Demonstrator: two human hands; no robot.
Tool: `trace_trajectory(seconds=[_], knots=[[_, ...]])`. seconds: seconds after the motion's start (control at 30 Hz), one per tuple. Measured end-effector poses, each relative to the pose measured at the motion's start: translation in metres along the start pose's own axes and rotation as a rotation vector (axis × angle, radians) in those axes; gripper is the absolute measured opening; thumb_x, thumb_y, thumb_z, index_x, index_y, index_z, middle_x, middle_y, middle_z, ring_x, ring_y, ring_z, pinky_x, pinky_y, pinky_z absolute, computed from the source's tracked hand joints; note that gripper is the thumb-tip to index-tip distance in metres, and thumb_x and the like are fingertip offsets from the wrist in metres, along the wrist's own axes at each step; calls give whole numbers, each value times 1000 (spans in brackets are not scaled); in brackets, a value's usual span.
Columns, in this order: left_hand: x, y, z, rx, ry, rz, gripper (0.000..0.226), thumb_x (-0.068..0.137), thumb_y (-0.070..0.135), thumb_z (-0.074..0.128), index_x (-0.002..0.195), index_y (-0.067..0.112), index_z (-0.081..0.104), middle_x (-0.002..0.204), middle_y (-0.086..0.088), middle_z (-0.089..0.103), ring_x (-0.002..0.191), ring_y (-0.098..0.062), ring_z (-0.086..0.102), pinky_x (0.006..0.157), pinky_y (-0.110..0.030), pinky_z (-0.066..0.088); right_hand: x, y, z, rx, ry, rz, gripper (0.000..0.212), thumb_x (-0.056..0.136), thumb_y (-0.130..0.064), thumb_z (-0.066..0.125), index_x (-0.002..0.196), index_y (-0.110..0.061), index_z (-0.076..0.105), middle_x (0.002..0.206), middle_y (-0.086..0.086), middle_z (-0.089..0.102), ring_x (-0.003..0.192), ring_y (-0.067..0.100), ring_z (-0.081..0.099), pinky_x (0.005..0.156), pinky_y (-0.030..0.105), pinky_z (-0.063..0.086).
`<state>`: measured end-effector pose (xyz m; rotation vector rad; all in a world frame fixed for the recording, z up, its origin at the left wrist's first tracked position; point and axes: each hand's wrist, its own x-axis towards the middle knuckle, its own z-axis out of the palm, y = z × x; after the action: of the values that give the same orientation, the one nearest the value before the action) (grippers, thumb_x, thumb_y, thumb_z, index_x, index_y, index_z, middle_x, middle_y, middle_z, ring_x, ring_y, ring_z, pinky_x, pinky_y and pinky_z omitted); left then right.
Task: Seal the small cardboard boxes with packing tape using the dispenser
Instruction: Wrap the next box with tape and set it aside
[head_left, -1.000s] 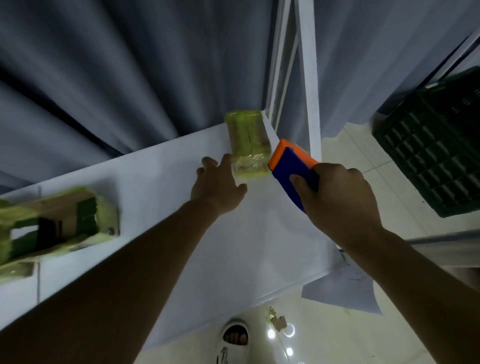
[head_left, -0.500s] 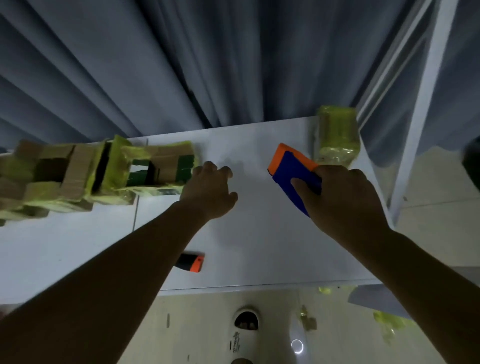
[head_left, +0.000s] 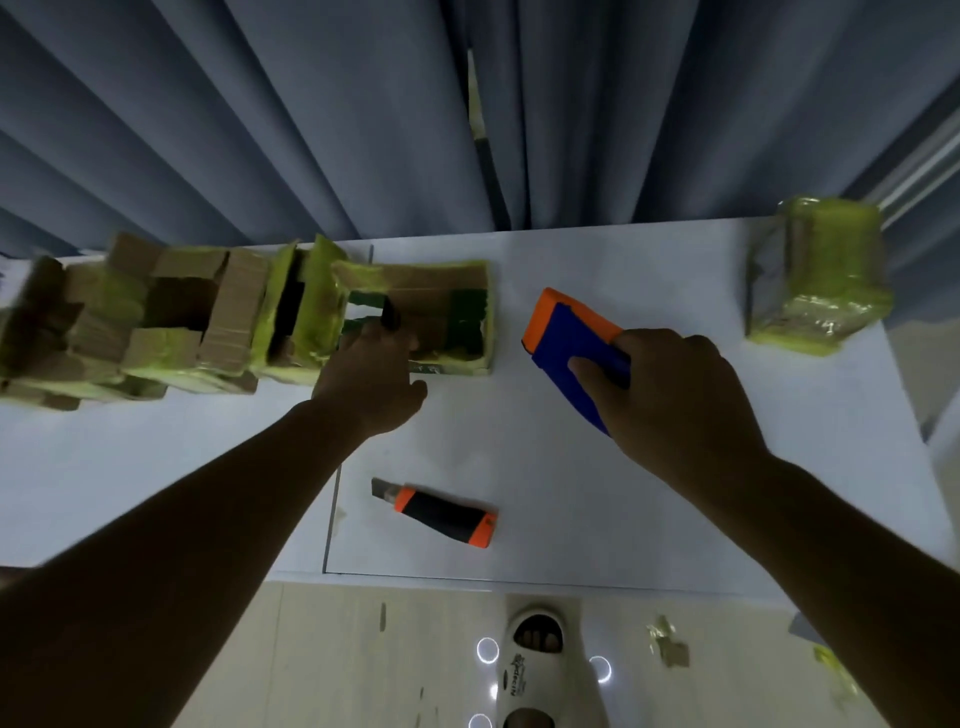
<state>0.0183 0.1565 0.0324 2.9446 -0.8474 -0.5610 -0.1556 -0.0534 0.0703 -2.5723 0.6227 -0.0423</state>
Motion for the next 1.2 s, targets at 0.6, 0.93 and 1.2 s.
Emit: trace_trajectory(seconds=[0.6, 0.93, 1.2], knots=[[25, -8, 12, -64, 184, 49, 27, 94, 4, 57, 109, 17, 74, 100, -6, 73, 91, -27, 69, 79, -44, 60, 8, -2, 27, 0, -23, 59, 43, 97, -50, 55, 68, -23, 37, 57, -8, 40, 52, 8, 40, 51, 25, 30], [-17, 23, -13, 47, 482, 150, 22, 94, 12, 56, 105, 13, 74, 97, -9, 74, 79, -34, 69, 66, -38, 56, -46, 16, 11, 6, 32, 63, 42, 96, -49, 56, 69, -20, 42, 57, -6, 40, 54, 13, 42, 54, 26, 34], [-96, 77, -21, 26, 626, 244, 28, 86, 2, 60, 106, 16, 73, 103, -8, 73, 87, -40, 67, 66, -42, 53, -144, 36, -28, 40, 29, 143, 43, 97, -52, 54, 66, -26, 39, 59, -8, 46, 54, 7, 44, 52, 26, 33]])
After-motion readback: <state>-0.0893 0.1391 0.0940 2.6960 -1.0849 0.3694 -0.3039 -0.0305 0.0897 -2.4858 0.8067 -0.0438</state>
